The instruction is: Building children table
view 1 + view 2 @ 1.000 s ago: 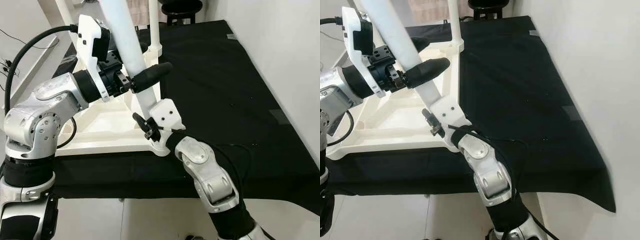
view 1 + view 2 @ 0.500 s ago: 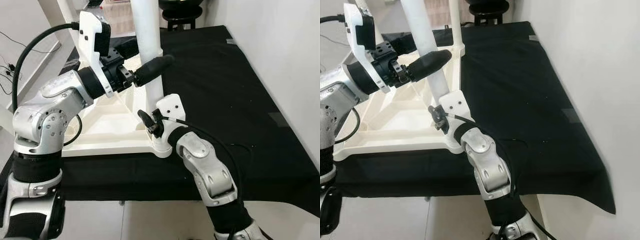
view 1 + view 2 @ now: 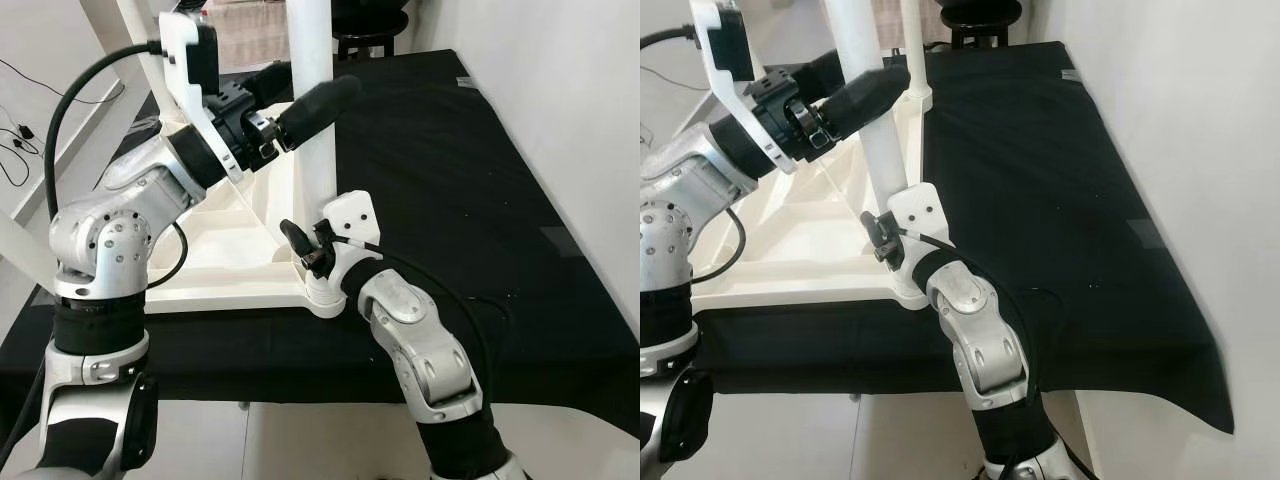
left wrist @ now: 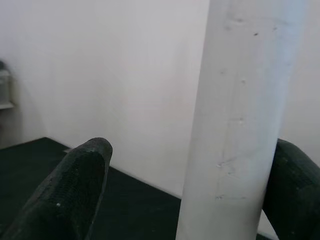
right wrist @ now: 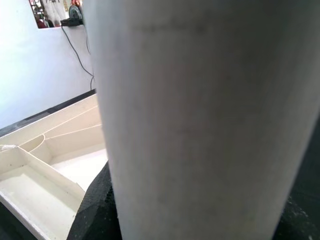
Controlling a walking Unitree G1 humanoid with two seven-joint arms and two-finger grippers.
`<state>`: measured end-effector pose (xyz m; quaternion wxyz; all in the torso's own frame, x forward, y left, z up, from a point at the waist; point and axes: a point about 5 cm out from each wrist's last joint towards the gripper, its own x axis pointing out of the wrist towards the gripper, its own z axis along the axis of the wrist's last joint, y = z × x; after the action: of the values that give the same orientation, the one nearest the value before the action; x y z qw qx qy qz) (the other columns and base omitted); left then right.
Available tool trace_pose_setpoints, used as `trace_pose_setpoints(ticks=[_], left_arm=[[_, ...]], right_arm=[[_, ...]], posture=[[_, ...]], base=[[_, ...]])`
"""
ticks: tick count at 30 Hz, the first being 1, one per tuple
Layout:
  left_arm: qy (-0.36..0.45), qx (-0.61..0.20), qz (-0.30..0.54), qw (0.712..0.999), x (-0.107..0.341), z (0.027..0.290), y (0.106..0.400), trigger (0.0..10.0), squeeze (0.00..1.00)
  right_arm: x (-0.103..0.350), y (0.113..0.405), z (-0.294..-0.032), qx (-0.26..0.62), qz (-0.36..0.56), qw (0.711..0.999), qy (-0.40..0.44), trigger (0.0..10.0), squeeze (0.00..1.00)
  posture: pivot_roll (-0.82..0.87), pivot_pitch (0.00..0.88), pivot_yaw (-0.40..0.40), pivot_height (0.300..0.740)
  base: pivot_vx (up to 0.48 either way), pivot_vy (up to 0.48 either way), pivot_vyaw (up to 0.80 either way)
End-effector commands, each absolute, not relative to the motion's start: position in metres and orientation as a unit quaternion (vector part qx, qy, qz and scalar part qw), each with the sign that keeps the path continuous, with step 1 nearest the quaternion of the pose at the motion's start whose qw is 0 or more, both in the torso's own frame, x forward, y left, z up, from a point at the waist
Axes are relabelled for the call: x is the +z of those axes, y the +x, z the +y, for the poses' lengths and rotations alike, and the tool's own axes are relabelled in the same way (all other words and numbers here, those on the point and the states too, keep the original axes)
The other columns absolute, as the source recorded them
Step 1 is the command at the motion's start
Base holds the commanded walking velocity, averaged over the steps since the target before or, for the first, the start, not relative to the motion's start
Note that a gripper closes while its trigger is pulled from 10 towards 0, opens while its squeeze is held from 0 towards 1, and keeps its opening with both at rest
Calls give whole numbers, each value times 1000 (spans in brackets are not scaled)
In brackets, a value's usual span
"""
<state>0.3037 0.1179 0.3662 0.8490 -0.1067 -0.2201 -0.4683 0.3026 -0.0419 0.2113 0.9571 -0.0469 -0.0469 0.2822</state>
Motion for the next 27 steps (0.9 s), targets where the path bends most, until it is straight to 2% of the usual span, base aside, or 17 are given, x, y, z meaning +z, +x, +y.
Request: trace_pose_setpoints(ticks=[1, 6, 20, 27], left_arm=[[-122, -471, -212, 848, 363, 120, 304, 10000, 0], [-107, -493, -190, 842, 352, 108, 303, 10000, 0], [-69, -489, -182, 850, 349, 108, 303, 10000, 0], [-8, -473, -182, 862, 349, 105, 303, 10000, 0]], right_arm=[[171, 300, -40, 288, 50, 956, -23, 10000, 0], [173, 298, -39, 291, 39, 956, -22, 10000, 0], [175, 287, -29, 336, 10, 940, -62, 10000, 0], [173, 283, -24, 362, 3, 929, -79, 10000, 0]], posture=[[-24, 181, 71, 740], [-22, 181, 73, 740], [-18, 183, 77, 740], [-14, 183, 76, 740]], base=[[0, 0, 0], [0, 0, 0], [0, 0, 0], [0, 0, 0]])
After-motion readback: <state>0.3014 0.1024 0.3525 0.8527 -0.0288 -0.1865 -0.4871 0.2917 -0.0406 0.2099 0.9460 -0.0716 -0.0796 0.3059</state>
